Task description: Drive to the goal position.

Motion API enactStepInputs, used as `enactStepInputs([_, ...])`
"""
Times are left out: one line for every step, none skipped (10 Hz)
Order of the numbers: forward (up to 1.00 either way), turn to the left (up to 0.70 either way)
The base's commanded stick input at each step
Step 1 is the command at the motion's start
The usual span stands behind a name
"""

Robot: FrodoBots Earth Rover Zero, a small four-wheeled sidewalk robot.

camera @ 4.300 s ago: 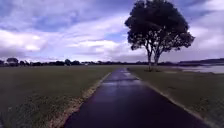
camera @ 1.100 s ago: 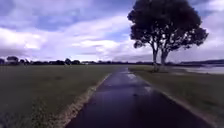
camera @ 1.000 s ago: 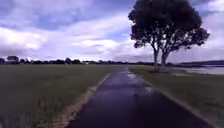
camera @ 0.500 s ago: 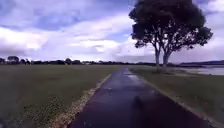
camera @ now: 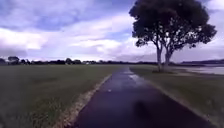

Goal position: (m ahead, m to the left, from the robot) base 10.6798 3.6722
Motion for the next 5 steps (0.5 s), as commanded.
enactStepInputs([0.62,-0.15])
enactStepInputs([0.62,0.00])
enactStepInputs([0.62,0.00])
enactStepInputs([0.62,-0.09])
enactStepInputs([0.62,-0.12])
